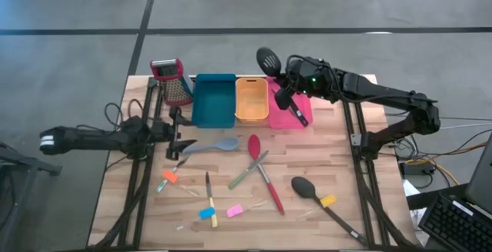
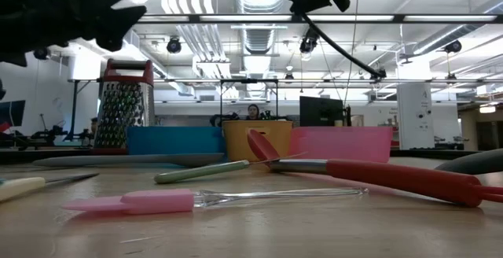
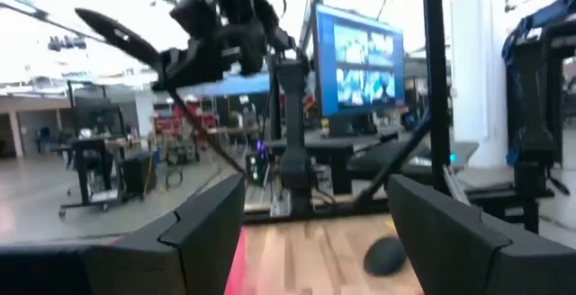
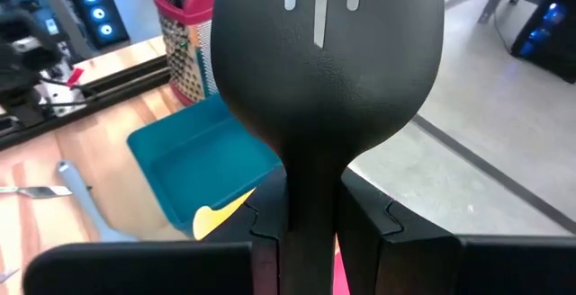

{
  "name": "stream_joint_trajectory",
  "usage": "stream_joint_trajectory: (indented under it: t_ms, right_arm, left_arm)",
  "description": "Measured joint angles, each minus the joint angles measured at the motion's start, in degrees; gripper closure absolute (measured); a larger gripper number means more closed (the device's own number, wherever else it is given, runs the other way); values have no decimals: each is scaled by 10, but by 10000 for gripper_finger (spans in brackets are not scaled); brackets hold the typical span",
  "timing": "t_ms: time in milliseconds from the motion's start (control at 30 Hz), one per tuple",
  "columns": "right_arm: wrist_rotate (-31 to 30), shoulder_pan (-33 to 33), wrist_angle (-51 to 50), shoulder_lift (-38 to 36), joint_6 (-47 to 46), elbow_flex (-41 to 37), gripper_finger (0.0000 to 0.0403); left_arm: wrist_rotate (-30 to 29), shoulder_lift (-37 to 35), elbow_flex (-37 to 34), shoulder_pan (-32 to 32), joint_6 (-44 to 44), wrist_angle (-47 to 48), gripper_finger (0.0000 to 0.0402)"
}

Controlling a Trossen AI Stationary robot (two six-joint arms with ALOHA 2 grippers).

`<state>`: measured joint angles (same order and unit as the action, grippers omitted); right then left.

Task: Pick & Place Kitchen Items
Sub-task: Put the top black serving spoon into the blue bin

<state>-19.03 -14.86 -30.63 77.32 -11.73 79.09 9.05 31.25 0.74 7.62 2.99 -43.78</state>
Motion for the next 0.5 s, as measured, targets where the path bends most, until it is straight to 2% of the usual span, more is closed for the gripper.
stream_joint_trajectory:
  t_ms: [167, 400, 500]
  right_arm:
    - [0, 4, 1, 0, 3, 0, 351]
    - [2, 23, 19, 0, 22, 0, 351]
    - [23, 32, 33, 0, 32, 0, 351]
  left_arm:
    - [2, 105, 47, 0, 17, -23, 124]
    - [3, 259, 157, 0, 20, -27, 124]
    - [3, 321, 203, 0, 21, -19, 124]
